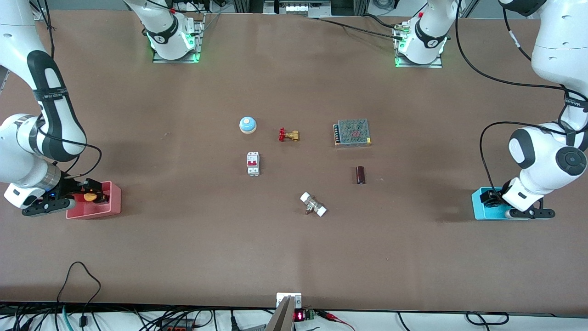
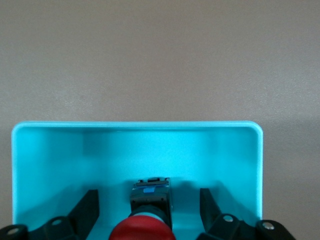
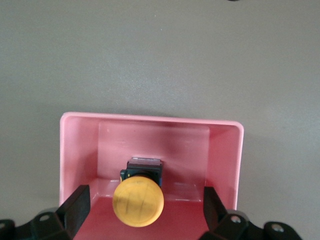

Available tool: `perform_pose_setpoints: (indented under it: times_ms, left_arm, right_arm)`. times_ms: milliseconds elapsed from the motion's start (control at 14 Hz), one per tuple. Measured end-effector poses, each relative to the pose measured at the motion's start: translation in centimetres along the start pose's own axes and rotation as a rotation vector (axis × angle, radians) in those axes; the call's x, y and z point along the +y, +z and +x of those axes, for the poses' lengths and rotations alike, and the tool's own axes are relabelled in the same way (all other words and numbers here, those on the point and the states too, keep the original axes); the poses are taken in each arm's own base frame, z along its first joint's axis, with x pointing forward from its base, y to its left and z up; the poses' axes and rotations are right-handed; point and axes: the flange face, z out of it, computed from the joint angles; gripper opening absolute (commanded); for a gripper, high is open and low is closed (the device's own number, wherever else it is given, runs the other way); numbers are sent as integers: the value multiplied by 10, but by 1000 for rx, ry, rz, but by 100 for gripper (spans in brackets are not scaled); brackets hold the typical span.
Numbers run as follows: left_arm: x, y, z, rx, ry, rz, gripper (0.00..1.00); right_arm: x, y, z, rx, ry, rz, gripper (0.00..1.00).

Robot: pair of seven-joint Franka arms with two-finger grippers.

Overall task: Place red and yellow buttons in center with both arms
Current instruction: 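Grasp the yellow button with the right gripper while the left gripper grasps the red button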

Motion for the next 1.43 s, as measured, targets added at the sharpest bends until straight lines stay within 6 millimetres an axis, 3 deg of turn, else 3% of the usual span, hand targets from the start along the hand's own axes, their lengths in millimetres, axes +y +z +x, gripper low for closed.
perform_pose_setpoints:
  times_ms: [214,357,571,714,929,1071,1143,1429]
  left_arm:
    - [0,-1,-1,-12,1,-2,36]
    - [0,-3,-2,-39,1,-6,36]
    - [0,-18,2,-49,3,-9,36]
    - [0,-44,15,-89,7,-15,36]
    - [6,-103,44,-135,29,-22,36]
    - [34,-125,54,-158,71,-29,36]
    - [56,-126,55,-177,96,-39,36]
    - [153,-110,49,-228,86,-95,35]
  right_arm:
    - [0,5,-1,-2,-1,2,86]
    - [-1,7,-1,-4,-2,3,72]
    - [-1,8,-1,-5,-15,4,61]
    - [-1,9,-1,-6,-19,4,52]
    - [-1,10,-1,-7,-21,5,43]
    - [-1,10,-1,-7,-22,5,40]
    - [-2,11,-1,-8,-25,5,38]
    - [-3,10,0,-6,-37,5,38]
